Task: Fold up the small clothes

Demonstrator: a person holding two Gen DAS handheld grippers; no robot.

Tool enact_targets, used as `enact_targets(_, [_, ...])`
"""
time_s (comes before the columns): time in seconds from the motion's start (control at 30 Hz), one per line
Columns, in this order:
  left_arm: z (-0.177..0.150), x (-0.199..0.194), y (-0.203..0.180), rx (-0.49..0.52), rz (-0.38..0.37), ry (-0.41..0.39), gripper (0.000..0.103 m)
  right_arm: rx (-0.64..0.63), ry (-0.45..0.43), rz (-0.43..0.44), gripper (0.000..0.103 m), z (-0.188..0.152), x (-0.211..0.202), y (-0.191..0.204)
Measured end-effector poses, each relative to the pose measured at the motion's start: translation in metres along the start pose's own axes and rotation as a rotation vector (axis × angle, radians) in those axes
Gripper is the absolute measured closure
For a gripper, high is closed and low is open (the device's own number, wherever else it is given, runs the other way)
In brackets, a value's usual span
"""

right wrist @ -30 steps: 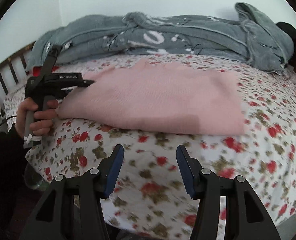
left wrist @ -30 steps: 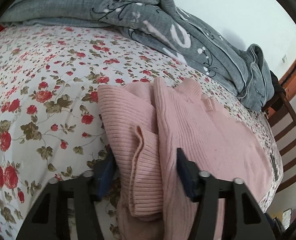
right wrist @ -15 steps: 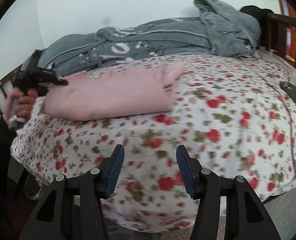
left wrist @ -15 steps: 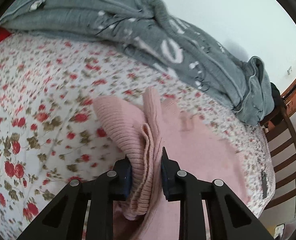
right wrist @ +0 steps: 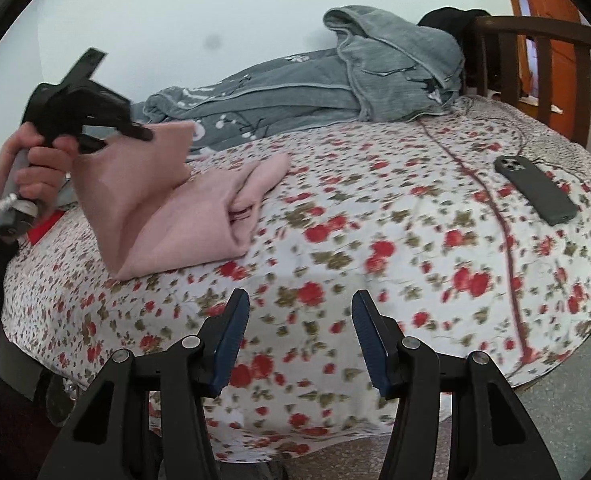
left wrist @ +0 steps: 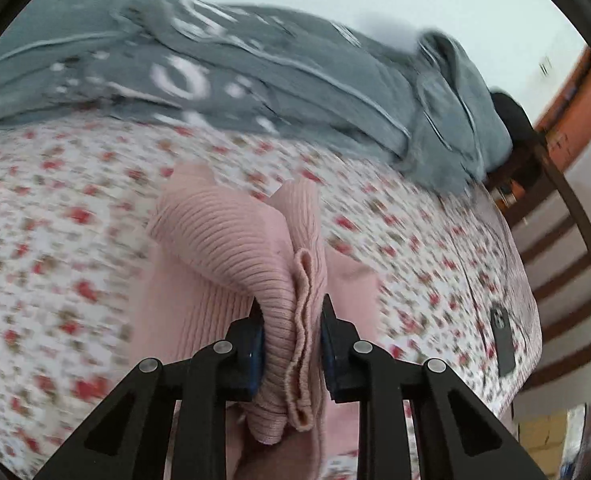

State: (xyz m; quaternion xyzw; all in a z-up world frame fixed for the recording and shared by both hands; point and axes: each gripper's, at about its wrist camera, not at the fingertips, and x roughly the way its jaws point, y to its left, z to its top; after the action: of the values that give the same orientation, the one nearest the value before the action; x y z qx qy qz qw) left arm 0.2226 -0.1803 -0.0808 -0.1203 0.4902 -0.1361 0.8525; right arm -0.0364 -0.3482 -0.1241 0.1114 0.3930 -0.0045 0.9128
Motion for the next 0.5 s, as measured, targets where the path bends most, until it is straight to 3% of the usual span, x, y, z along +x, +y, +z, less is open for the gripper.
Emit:
enact_targets(0.1, [-0.011,0.022,-0.023,0.024,-0.061,0.095,0.076,-0.007,0.003,-0.016,0.05,0.004,-0.003,-0.004])
enact_targets(0.17, [-0.016,0.027,-0.032,0.049,-0.192,0.156,0.074,-0.012,0.0,-0.023,0.05,0.009,-0.005,-0.005])
enact_targets(0.23, [-0.016,0.02,-0.035,0.071,-0.231,0.149,0.074,-0.009,-0.005,-0.011,0.05,0.015,-0.005,-0.005])
enact_targets(0.43, [-0.002,-0.028,-0.008,0.174,-0.095,-0.04,0.06,0.03,-0.028,0.123,0.049,0.051,0.014,0.009])
enact_targets(0.5, [0.006,-0.04,0.012,0.182,-0.027,-0.089,0.057,0.061,-0.028,0.185,0.043,0.067,0.027,0.015])
